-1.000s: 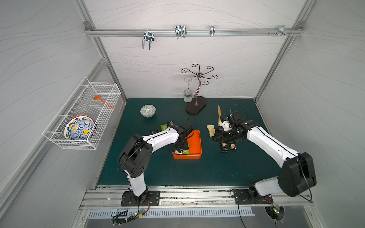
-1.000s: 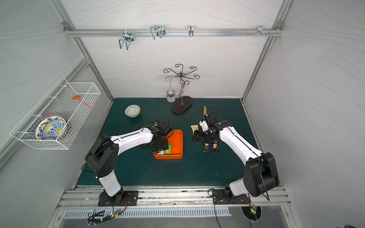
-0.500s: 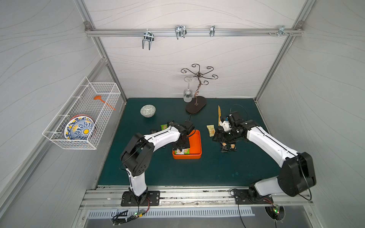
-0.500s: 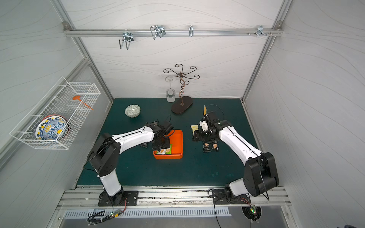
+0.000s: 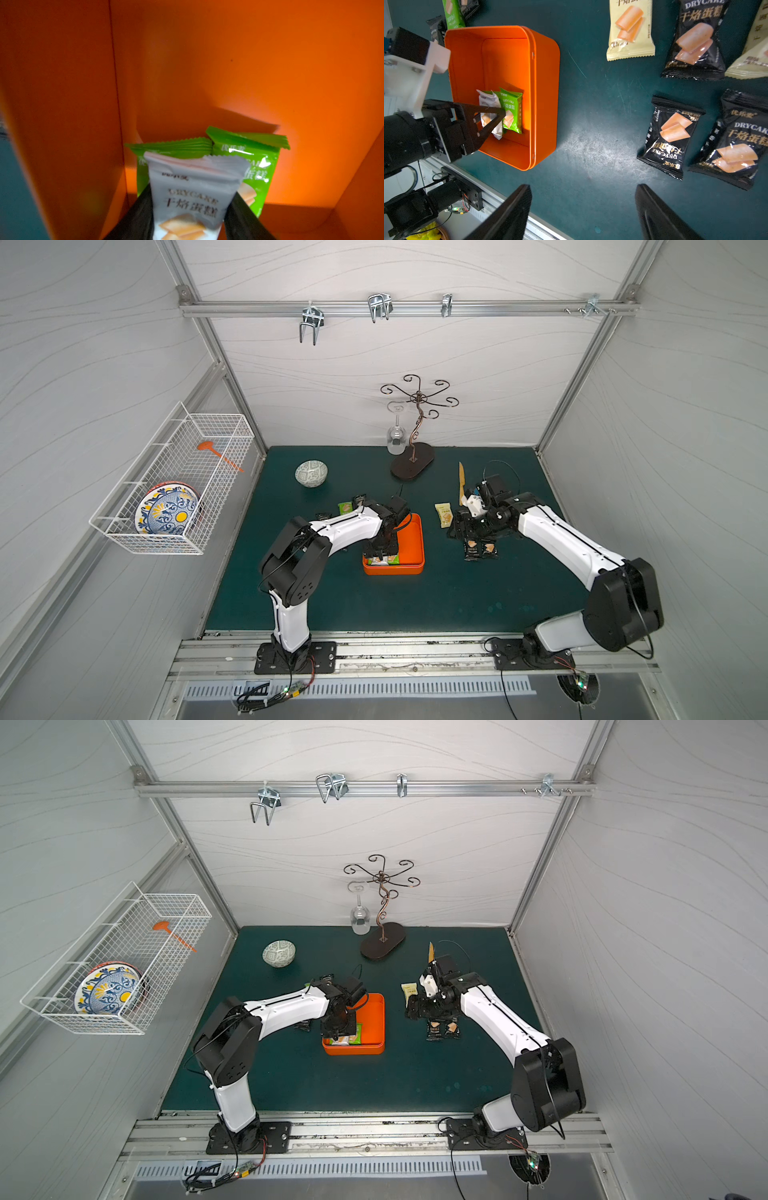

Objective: Take the cookies out of the storage box
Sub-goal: Pick up the cookie from the storage box.

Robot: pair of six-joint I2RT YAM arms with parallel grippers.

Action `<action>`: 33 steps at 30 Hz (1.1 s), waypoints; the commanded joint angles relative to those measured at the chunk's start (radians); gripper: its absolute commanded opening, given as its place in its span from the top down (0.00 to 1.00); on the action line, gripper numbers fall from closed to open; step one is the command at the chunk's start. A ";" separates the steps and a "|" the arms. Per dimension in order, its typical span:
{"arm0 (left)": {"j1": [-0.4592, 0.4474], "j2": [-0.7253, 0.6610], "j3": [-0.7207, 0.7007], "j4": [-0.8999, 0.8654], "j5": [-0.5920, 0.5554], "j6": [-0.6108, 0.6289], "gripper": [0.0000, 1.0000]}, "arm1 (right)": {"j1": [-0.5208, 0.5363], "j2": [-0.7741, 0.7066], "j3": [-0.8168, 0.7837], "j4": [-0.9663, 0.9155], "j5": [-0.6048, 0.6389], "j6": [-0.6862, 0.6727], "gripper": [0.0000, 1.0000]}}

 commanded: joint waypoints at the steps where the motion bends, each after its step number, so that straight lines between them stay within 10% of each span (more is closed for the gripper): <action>1: -0.003 0.021 0.009 0.001 -0.005 0.009 0.51 | -0.006 0.008 0.024 -0.025 0.008 -0.011 0.16; 33: 0.023 -0.167 0.143 -0.101 -0.028 0.025 0.62 | -0.006 0.008 0.045 -0.026 0.004 -0.006 0.16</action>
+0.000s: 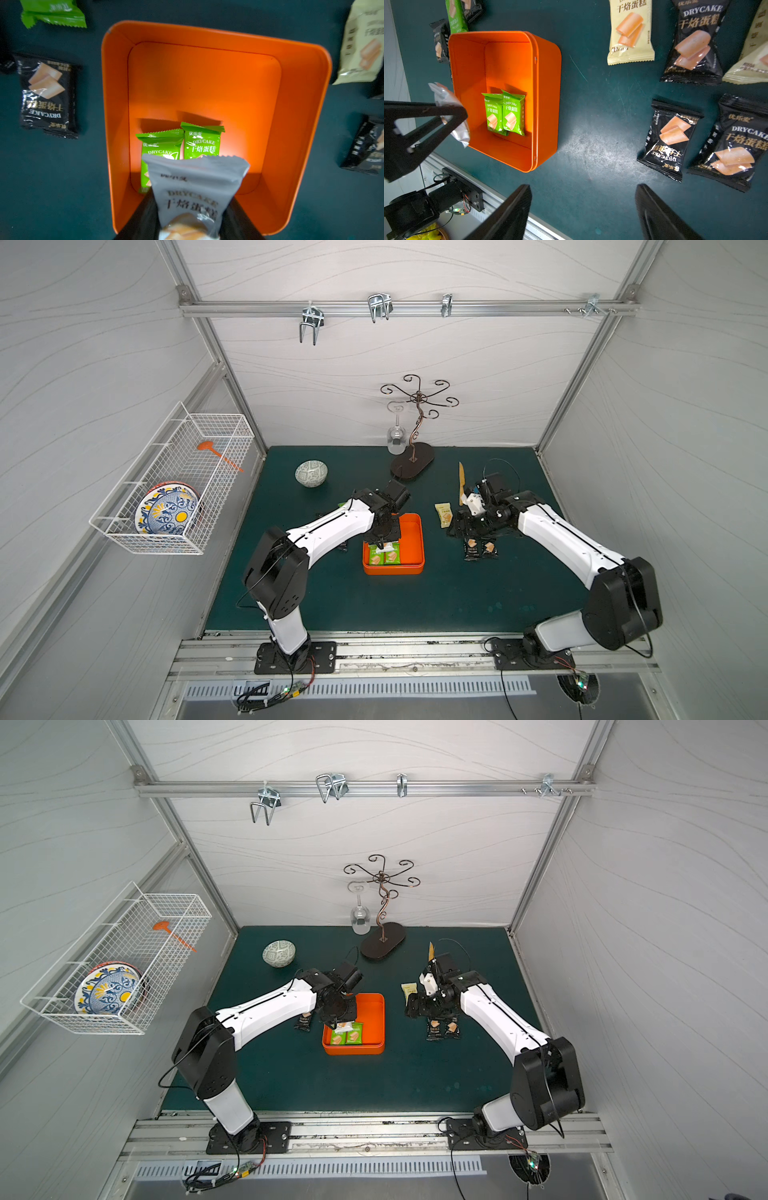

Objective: Take the cookies out of the storage box
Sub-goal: Pick up the cookie from the storage box, then place the cookie at the center of the board.

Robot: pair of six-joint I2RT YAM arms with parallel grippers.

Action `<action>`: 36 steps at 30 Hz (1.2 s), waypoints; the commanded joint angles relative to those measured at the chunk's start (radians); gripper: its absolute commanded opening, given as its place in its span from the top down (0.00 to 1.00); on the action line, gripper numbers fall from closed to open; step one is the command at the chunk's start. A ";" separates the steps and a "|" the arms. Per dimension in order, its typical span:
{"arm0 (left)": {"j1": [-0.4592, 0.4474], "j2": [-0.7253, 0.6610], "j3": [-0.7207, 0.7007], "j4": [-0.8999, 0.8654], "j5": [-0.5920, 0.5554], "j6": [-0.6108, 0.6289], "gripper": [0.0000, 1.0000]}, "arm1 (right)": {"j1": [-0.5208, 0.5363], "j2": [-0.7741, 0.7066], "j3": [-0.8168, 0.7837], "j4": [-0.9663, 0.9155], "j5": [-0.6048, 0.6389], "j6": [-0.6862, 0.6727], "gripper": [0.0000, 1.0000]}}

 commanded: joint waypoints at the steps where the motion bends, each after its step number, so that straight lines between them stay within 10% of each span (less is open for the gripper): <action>1: 0.026 -0.046 0.028 -0.035 -0.022 0.016 0.62 | -0.005 -0.001 0.028 -0.021 0.006 -0.005 0.16; 20: 0.369 -0.235 -0.283 -0.021 -0.061 0.112 0.61 | -0.005 0.011 0.025 -0.013 0.004 -0.003 0.16; 36: 0.431 -0.179 -0.513 0.147 -0.047 0.100 0.60 | -0.005 0.039 0.046 -0.019 0.003 -0.013 0.16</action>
